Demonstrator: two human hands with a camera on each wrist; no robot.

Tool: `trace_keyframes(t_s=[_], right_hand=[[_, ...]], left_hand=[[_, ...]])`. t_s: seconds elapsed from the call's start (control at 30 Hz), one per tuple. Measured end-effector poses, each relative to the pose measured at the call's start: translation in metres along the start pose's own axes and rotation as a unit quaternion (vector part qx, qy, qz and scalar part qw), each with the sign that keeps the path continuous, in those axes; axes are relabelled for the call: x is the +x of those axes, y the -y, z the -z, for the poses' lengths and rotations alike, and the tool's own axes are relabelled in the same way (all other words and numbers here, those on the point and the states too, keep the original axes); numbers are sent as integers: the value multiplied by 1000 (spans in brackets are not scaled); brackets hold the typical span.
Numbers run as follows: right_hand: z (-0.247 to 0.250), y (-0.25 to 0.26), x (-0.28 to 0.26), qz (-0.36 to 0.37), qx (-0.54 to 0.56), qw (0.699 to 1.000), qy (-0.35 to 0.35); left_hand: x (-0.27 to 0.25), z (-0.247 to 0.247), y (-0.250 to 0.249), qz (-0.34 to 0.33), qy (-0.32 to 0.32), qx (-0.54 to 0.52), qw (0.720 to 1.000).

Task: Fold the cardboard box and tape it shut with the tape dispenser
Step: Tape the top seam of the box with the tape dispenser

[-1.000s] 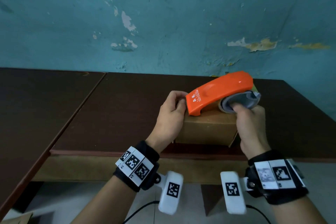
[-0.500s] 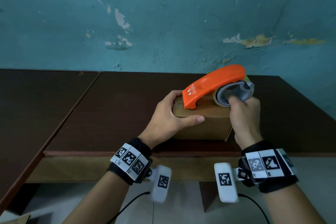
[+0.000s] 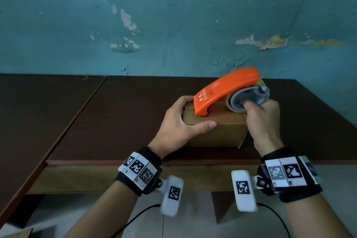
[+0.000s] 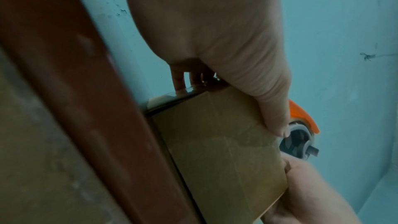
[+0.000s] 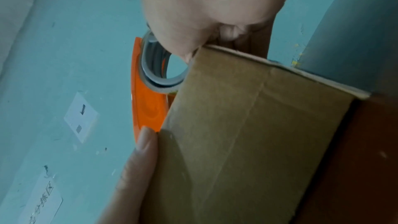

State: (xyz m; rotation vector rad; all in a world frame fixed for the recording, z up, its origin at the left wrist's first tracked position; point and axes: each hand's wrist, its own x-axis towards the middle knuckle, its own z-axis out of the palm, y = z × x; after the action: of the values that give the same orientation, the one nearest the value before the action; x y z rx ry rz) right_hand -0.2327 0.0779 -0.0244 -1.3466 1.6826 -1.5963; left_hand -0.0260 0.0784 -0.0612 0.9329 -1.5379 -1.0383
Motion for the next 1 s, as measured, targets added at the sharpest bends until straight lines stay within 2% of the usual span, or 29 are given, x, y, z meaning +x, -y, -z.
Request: trace_keyframes(t_s=[0.17, 0.37, 0.5, 0.6, 0.8, 1.0], right_hand=[[13, 2, 6, 25, -26, 999, 18], [22, 0, 9, 27, 15, 999, 21], [29, 3, 14, -6, 73, 997, -2], [33, 4, 15, -4, 86, 996, -8], [33, 6, 16, 85, 12, 996, -37], [33, 14, 18, 125, -52, 990, -36]], left_hand=[[1, 2, 0, 2, 7, 3, 1000], [2, 1, 1, -1, 6, 12, 1000], [2, 2, 2, -4, 3, 29, 1000], [2, 2, 3, -3, 1, 30, 1000], [1, 0, 3, 0, 7, 17, 1000], [0, 1, 1, -21, 12, 35, 999]])
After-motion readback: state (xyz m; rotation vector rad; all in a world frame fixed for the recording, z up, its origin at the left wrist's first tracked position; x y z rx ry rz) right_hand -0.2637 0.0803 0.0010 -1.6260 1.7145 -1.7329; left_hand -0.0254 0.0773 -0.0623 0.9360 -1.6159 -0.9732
